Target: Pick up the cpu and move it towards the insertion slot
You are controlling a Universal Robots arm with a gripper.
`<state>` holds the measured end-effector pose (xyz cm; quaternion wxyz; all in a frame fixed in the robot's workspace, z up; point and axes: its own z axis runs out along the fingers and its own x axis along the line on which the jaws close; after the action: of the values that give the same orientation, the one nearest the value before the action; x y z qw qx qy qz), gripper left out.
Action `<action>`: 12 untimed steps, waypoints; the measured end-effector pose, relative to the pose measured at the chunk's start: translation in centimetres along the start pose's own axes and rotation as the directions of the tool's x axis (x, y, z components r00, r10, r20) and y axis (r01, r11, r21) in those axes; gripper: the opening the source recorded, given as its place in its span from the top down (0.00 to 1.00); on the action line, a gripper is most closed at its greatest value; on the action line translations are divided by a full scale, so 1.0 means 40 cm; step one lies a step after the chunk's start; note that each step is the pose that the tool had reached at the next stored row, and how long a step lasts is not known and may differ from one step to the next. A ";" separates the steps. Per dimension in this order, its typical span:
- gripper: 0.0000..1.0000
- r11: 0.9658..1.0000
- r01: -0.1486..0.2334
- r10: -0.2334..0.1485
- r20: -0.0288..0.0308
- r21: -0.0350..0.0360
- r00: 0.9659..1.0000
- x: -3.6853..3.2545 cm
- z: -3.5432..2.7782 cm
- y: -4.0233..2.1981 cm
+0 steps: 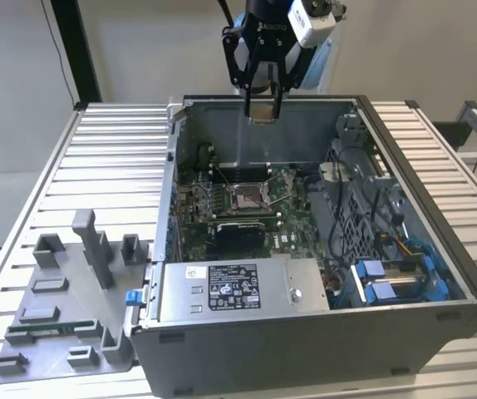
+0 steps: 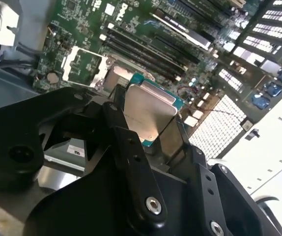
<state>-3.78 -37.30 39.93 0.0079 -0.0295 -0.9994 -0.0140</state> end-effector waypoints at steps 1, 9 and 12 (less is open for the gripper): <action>1.00 1.000 0.001 -0.001 0.004 0.001 1.000 0.001 0.002 0.010; 1.00 1.000 0.001 -0.001 0.024 0.022 1.000 0.018 0.018 0.075; 1.00 0.999 0.001 -0.002 0.031 0.034 1.000 0.022 0.025 0.101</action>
<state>-4.45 -33.20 39.05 -0.0069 -0.0291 -0.9995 0.0034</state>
